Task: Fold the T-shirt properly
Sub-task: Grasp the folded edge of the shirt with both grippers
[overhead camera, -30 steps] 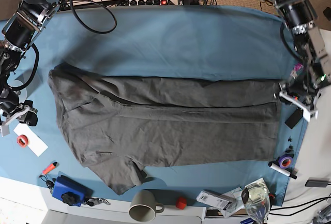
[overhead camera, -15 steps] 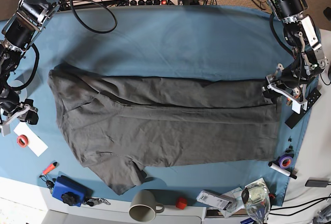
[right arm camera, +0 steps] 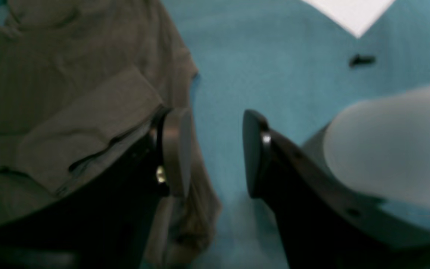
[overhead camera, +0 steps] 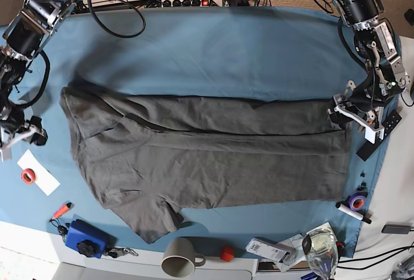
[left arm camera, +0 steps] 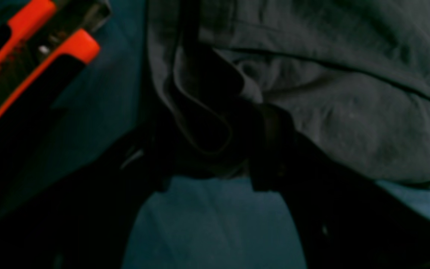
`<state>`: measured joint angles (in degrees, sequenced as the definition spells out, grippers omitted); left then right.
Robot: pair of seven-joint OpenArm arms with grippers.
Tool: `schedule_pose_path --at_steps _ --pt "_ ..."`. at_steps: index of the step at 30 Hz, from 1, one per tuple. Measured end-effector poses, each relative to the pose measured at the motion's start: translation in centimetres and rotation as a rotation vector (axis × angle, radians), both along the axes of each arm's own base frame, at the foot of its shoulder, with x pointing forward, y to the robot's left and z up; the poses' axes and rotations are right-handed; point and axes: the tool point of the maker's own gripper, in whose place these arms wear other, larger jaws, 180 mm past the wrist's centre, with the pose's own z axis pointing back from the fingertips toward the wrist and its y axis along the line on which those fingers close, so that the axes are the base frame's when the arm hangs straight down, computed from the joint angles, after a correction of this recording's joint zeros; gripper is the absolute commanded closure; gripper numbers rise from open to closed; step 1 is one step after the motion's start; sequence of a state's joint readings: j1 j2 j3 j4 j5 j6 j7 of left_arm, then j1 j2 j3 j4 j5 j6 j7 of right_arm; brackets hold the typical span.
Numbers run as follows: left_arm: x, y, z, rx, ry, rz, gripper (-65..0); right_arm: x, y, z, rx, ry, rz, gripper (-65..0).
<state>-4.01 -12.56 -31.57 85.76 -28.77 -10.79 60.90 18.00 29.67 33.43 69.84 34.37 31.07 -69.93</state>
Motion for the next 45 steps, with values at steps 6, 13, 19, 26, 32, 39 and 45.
schedule_pose_path --at_steps 6,13,19,26,32,39,45 --pt "-0.1 -1.3 0.3 -0.064 -0.011 -0.048 -30.9 -2.1 -0.4 -1.1 0.053 0.041 -0.026 -23.1" --pt "-0.2 -2.0 0.4 -0.095 -0.010 -0.070 -30.9 -4.9 -0.3 -4.2 0.071 0.107 -0.062 -23.1" --pt "-0.2 -2.0 0.4 -0.095 -0.010 -0.070 -30.9 -6.4 2.3 -7.5 0.130 0.147 -0.058 -23.0" --pt "-0.2 -2.0 0.4 -0.095 -0.009 -0.070 -30.9 -5.2 3.3 -8.5 0.098 0.080 -0.081 -23.0" --pt "-0.2 -1.9 0.4 -0.095 -0.010 -0.070 -30.7 -5.1 3.4 -8.7 0.075 0.089 -0.083 -18.0" --pt "-0.5 -1.9 0.1 -0.088 0.004 -0.069 -5.3 -5.3 3.4 -9.0 0.076 0.104 -0.081 0.0" --pt "-0.6 -1.6 -0.2 -0.069 0.016 -0.069 0.0 -5.4 3.4 -9.0 0.076 0.109 -0.080 0.0"
